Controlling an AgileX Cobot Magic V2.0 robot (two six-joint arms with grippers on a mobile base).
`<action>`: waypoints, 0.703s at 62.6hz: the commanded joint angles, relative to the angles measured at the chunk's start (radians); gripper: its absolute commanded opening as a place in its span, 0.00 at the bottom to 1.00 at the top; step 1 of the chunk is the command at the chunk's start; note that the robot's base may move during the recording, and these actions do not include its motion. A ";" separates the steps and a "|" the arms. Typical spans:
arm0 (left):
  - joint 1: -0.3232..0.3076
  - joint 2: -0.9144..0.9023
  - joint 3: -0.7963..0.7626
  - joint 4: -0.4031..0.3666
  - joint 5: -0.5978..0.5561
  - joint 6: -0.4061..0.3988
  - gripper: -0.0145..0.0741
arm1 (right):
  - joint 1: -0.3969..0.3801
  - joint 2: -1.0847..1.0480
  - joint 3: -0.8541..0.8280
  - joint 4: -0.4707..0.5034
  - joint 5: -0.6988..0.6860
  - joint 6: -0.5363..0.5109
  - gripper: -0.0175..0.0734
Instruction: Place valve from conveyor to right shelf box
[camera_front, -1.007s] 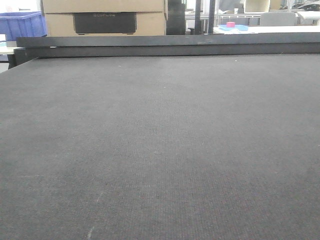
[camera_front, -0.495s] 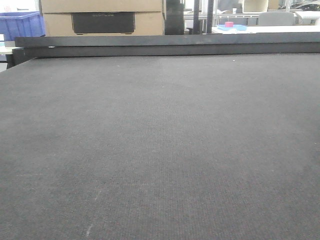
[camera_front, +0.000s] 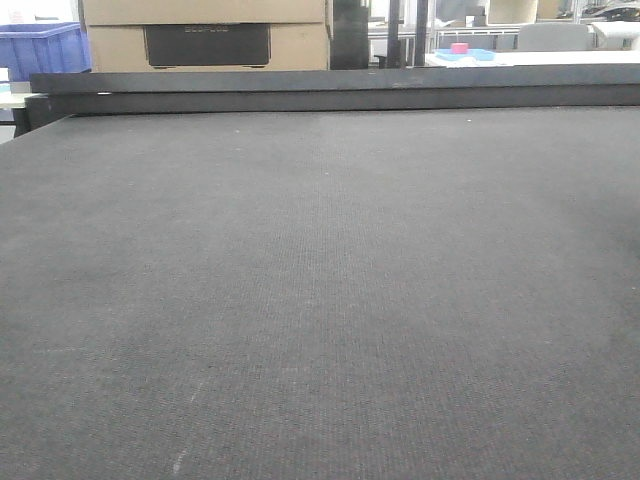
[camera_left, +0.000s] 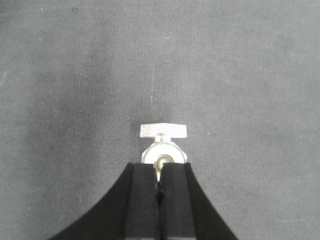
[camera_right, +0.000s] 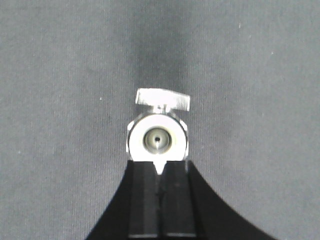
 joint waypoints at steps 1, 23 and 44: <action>-0.006 -0.001 -0.008 -0.012 -0.002 -0.014 0.04 | -0.005 0.038 -0.014 -0.015 0.013 -0.004 0.13; -0.006 -0.001 -0.008 -0.012 -0.002 -0.014 0.04 | -0.005 0.184 -0.014 -0.015 0.001 -0.004 0.74; -0.006 -0.001 -0.008 -0.012 -0.002 -0.014 0.04 | -0.005 0.343 -0.014 -0.015 -0.037 -0.004 0.74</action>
